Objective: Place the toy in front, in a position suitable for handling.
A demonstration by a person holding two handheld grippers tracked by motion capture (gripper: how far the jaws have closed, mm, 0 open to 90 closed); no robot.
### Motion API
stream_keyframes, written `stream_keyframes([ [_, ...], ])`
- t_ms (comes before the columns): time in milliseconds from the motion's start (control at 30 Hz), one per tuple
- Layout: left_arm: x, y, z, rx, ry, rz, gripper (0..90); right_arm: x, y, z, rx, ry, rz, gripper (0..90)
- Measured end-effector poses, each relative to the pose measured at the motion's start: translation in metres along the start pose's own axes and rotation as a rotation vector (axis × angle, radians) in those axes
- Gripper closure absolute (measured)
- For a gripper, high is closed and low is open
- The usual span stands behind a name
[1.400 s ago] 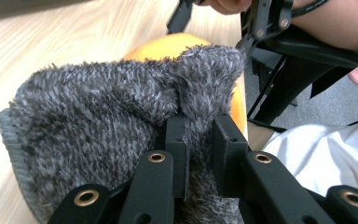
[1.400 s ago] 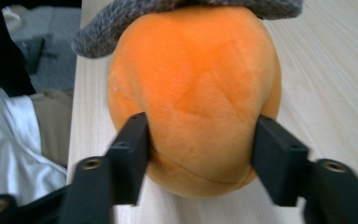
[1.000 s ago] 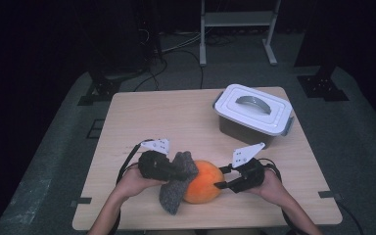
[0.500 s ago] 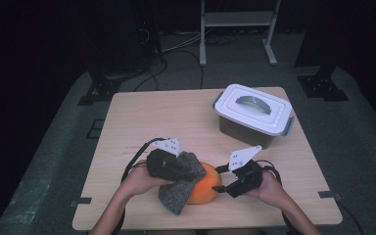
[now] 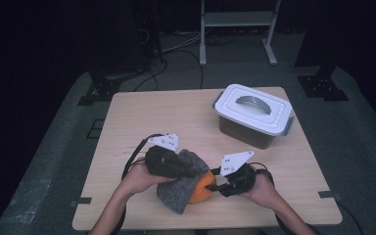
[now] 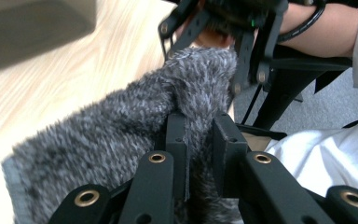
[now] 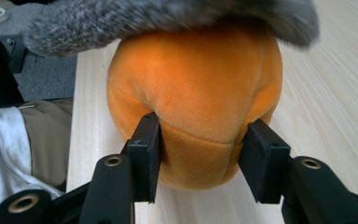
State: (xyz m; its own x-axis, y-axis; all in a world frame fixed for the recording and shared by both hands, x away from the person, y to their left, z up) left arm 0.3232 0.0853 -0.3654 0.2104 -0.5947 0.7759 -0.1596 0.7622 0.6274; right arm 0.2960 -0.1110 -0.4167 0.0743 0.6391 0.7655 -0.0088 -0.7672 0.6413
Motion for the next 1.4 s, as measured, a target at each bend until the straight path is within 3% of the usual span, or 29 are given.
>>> stream_keyframes([
  [233,-0.014,0.0,-0.008,-0.007,0.048,0.009,78.9,-0.012,0.006,0.003,-0.002,0.001,-0.019,55.1],
  [400,-0.023,0.008,-0.015,0.038,0.058,-0.004,78.9,-0.015,0.01,0.006,0.002,-0.002,-0.013,55.6],
  [567,-0.016,0.007,-0.015,0.053,0.051,0.004,78.8,-0.007,0.01,0.006,-0.011,0.008,0.0,56.2],
  [800,0.005,-0.003,-0.014,0.028,0.035,0.022,78.8,-0.003,0.008,0.006,-0.021,0.022,0.003,56.4],
  [967,0.0,-0.008,-0.017,0.026,0.036,0.003,78.9,-0.014,0.012,0.01,-0.019,0.011,-0.011,56.3],
  [1167,-0.012,-0.004,-0.025,0.027,0.089,0.018,78.8,-0.021,0.015,0.017,-0.012,-0.034,-0.005,52.1],
  [1233,-0.013,-0.004,-0.025,0.028,0.087,0.013,78.8,-0.019,0.014,0.018,0.012,-0.056,0.005,42.8],
  [1333,-0.012,-0.009,-0.02,0.012,0.078,0.01,78.8,-0.018,0.011,0.021,0.063,-0.128,0.016,28.8],
  [1400,-0.009,-0.015,-0.015,-0.011,0.072,0.012,78.8,-0.018,0.008,0.023,0.091,-0.18,0.026,24.8],
])
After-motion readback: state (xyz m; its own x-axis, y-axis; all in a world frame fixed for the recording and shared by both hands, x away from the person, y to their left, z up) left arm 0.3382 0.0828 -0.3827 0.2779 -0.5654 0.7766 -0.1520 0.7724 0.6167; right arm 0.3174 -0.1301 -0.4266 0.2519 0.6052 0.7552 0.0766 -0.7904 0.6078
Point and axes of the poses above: each handheld gripper's, and its own axes: y roughly backward along the jaws, x roughly out of its top, z roughly to its right, the point moved 3 cm from there along -y, roughly forward along the jaws, and after that the axes turned 12 degrees about x, right-handed, at the moved point
